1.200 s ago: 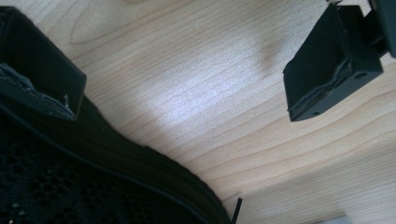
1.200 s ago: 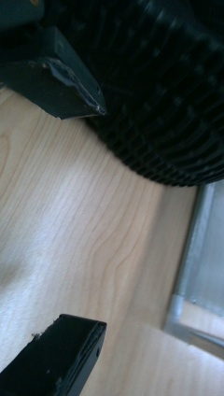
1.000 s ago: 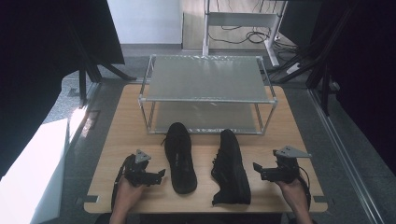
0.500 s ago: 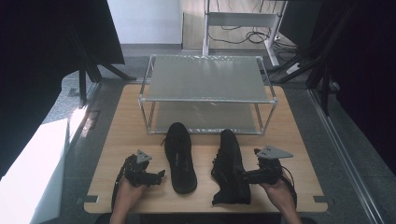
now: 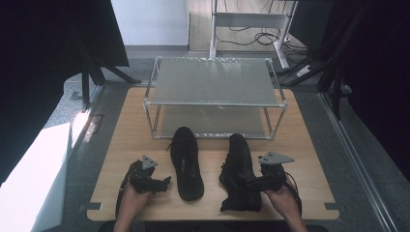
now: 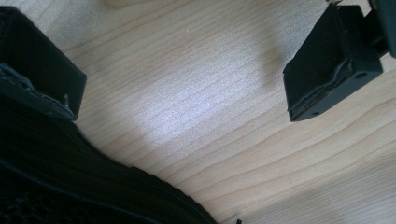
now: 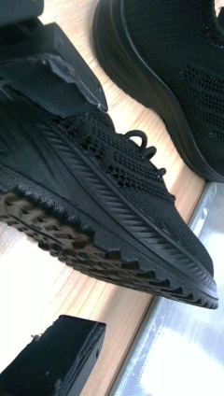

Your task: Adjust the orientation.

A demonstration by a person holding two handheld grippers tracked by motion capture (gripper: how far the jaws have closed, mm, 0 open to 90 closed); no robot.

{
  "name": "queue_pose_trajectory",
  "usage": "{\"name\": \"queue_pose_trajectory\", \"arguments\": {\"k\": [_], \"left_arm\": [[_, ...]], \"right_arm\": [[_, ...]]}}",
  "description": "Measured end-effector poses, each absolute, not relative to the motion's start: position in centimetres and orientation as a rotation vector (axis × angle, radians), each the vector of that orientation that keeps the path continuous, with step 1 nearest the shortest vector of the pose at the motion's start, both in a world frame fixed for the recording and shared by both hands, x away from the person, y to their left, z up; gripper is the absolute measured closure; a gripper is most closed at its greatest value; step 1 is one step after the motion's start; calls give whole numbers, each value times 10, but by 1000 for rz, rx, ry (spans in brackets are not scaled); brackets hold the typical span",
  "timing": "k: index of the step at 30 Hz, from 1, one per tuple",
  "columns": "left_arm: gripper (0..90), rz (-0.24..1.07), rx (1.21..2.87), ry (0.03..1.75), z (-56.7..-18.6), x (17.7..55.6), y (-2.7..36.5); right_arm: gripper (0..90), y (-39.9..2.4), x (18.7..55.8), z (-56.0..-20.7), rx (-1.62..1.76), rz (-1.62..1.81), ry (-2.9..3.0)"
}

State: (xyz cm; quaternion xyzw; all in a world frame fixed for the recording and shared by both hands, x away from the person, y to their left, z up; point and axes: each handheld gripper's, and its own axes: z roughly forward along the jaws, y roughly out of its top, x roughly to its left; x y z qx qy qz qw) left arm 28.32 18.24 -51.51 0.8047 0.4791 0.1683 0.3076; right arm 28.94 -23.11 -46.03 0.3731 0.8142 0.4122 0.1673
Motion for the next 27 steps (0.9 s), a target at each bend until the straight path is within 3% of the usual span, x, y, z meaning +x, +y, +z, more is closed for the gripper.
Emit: {"name": "queue_pose_trajectory", "arguments": {"k": [27], "left_arm": [[0,464,2132,1272,-515,283,184]], "right_arm": [[0,-291,285,-450,1196,1206,2169]]}}
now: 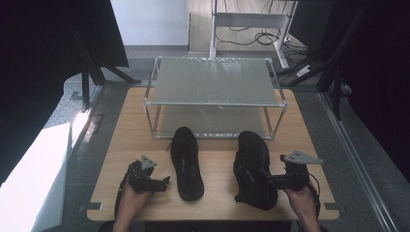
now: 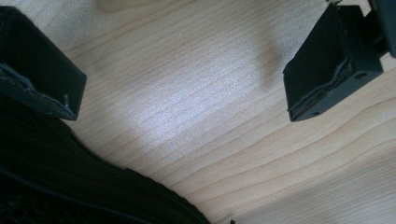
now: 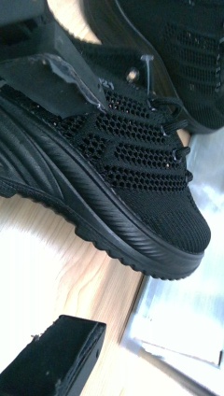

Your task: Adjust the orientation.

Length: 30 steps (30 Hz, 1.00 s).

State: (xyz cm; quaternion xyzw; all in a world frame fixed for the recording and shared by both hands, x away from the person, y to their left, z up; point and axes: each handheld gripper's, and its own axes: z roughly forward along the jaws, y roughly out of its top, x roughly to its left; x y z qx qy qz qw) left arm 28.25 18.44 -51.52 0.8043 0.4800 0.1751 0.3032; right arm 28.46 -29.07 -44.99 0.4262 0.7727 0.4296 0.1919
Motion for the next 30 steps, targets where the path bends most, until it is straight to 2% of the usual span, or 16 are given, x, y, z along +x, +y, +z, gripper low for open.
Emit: {"name": "queue_pose_trajectory", "arguments": {"k": [10,14,19,30], "left_arm": [[0,462,2129,1267,-516,283,184],[0,457,2125,1267,-515,283,184],[0,435,2114,1281,-515,283,185],[22,412,2084,1326,-510,283,184]], "right_arm": [[4,-322,289,-457,1305,1181,2125],[89,-341,292,-465,1376,1088,2109],[83,-361,295,-477,1469,1076,2098],[83,-365,292,-477,1489,1130,2052]]}}
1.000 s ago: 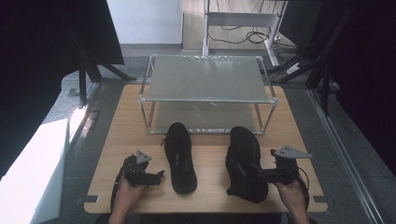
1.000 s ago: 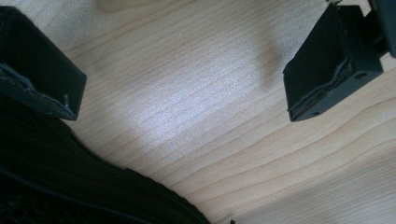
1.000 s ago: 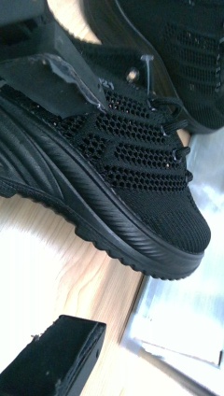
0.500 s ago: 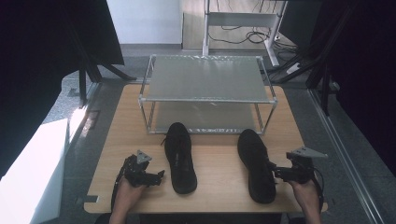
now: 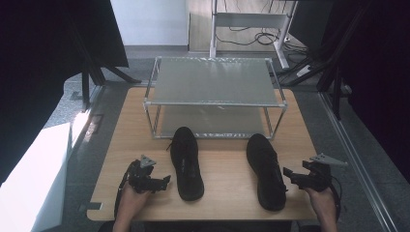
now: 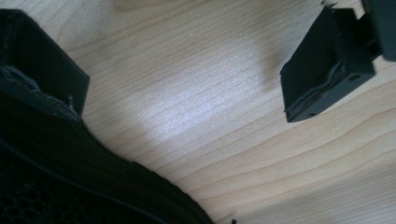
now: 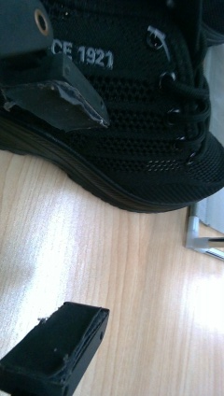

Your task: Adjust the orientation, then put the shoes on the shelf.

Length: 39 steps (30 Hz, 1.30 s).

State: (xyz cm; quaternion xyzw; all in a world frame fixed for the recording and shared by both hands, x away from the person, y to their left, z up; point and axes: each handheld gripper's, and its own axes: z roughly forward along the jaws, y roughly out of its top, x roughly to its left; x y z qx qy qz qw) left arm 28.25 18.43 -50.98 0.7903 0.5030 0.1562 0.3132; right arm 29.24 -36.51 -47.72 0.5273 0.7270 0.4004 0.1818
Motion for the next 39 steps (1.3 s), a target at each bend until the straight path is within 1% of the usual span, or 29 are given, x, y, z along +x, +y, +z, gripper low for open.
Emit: {"name": "queue_pose_trajectory", "arguments": {"k": [4,17,22,31,36,39], "left_arm": [[41,413,2063,1342,-507,281,185],[43,416,2052,1345,-503,279,182],[12,404,2034,1342,-501,279,179],[14,403,1874,1349,-480,282,172],[32,421,1851,1319,-471,287,159],[36,408,1851,1310,-470,292,151]], "right_arm": [[97,-363,290,-473,1466,1144,2038],[120,-359,282,-461,1406,1163,2055],[113,-358,280,-455,1394,1197,2048],[69,-353,272,-453,1401,1257,2064],[67,-346,269,-458,1411,1298,2090],[69,-342,271,-462,1416,1300,2110]]}}
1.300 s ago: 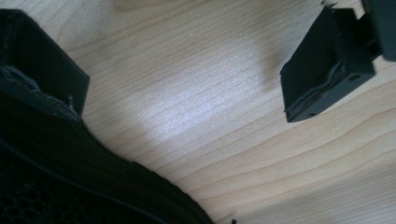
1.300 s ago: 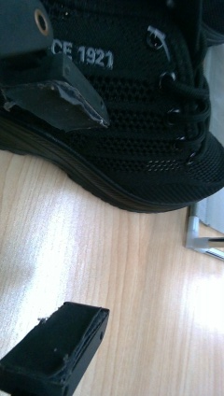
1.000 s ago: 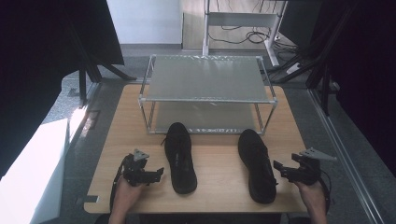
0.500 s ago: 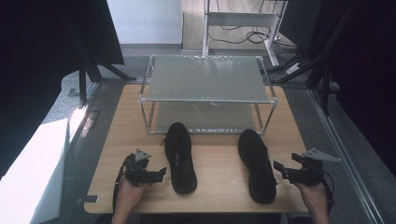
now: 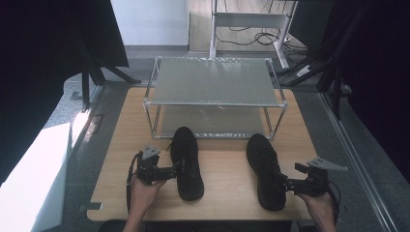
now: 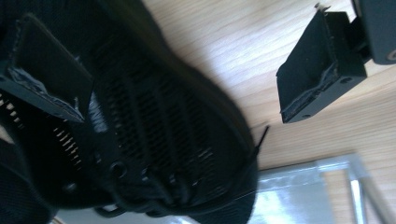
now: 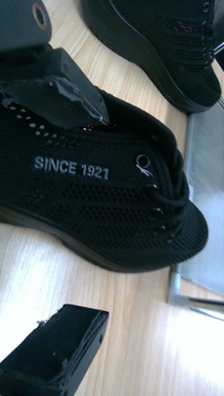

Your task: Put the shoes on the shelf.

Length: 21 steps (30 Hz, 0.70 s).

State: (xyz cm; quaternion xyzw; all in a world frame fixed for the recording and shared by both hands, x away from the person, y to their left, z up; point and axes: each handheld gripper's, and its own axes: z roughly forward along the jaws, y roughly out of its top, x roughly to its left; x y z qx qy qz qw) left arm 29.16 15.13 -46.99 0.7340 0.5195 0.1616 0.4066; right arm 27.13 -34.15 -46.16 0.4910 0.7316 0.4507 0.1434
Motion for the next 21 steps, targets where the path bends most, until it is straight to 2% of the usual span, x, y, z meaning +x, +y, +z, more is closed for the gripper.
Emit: {"name": "queue_pose_trajectory", "arguments": {"k": [11,21], "left_arm": [[73,368,1847,1302,-470,302,135],[72,336,1871,1351,-483,315,115]], "right_arm": [[83,-327,282,-469,1444,1332,2136],[191,-317,300,-479,1469,1272,2167]]}}
